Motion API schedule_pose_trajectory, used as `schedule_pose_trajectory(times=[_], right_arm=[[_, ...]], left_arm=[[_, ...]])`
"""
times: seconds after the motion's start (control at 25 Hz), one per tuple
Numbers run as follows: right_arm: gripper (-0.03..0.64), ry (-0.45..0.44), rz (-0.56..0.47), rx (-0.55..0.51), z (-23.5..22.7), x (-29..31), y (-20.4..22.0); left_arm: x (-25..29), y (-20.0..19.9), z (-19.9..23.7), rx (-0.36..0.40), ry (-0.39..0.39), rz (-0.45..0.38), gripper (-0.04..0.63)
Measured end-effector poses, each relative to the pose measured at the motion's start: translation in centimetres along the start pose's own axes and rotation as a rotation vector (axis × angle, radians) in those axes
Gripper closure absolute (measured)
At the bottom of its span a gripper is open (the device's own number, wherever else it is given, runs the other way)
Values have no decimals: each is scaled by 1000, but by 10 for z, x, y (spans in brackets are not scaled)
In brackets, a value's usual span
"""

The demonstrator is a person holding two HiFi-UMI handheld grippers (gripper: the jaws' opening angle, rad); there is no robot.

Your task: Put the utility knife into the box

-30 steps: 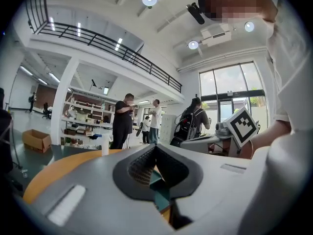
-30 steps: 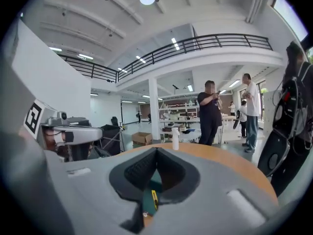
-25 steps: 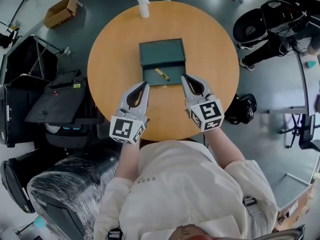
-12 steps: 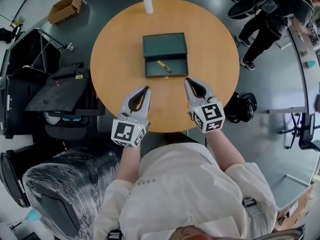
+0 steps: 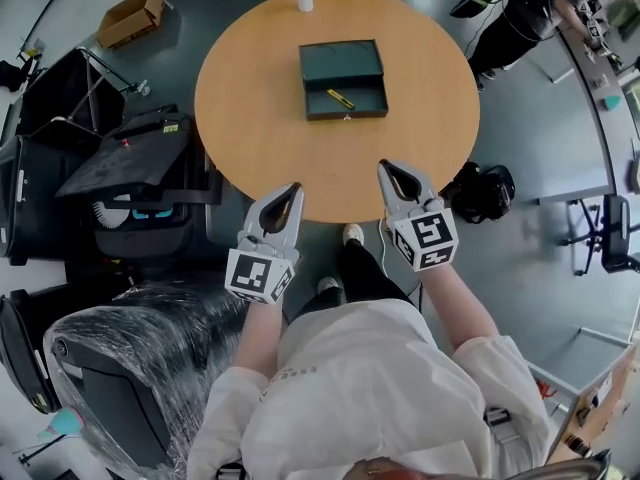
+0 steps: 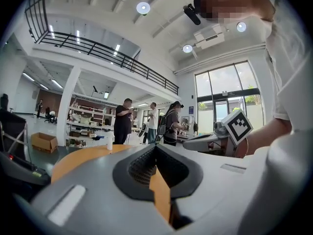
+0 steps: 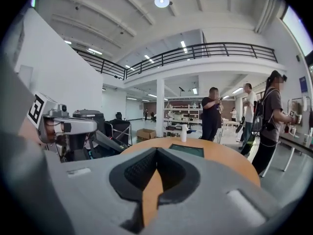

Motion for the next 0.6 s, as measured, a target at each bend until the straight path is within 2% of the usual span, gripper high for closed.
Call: schedule_pose_trajectory(times=[0.2, 0.36, 0.6], right_arm=[[624, 14, -6, -4, 23, -46, 3], [624, 26, 14, 20, 28, -73, 14], [624, -17, 13, 15, 36, -93, 19]], left_arm=[[-34, -4, -29, 12, -6, -42, 586], [-43, -9, -51, 6, 15, -39, 586], [-45, -7, -69, 21, 7, -48, 586]])
Point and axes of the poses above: the fingertips, and each gripper's own axes: x forward along the fingers, z to its left, y out of its underside, the point moved 5 cm from there along -x, backward along the fingers, and after that the axes turned 12 degrees about y, right-handed, at the moved point
